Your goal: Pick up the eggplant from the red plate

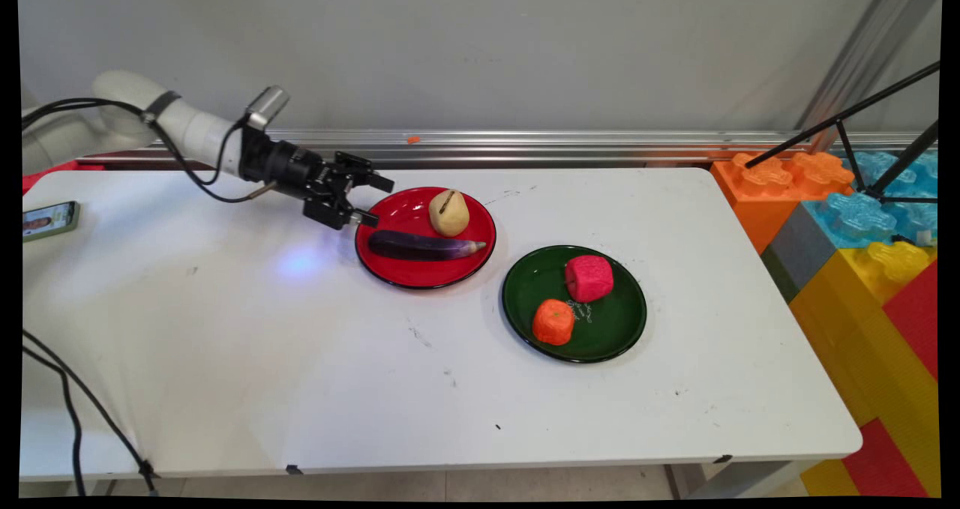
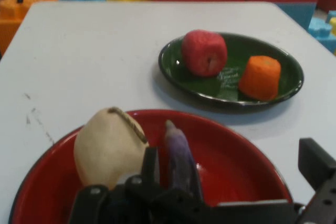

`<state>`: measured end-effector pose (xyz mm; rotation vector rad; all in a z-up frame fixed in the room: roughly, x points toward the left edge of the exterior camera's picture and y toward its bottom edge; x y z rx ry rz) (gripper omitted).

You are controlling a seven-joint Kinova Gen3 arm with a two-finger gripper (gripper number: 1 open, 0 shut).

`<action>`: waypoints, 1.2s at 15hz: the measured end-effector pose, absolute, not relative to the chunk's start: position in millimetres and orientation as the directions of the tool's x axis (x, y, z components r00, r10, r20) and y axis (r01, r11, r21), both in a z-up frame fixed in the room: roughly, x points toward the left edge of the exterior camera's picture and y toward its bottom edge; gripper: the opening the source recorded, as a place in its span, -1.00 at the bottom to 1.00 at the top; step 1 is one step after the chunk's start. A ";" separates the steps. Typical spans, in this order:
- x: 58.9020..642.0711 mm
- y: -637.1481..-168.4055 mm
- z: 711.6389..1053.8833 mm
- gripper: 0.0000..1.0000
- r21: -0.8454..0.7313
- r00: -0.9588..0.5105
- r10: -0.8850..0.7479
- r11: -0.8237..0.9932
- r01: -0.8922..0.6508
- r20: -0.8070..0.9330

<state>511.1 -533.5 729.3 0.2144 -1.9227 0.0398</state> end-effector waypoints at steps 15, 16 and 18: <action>485.8 -571.6 701.2 1.00 0.097 -0.518 -0.186 0.976 -0.194 0.835; 485.6 -572.2 700.3 1.00 0.098 -0.522 -0.186 0.976 -0.193 0.832; 484.5 -573.6 697.7 1.00 0.101 -0.534 -0.187 0.977 -0.186 0.825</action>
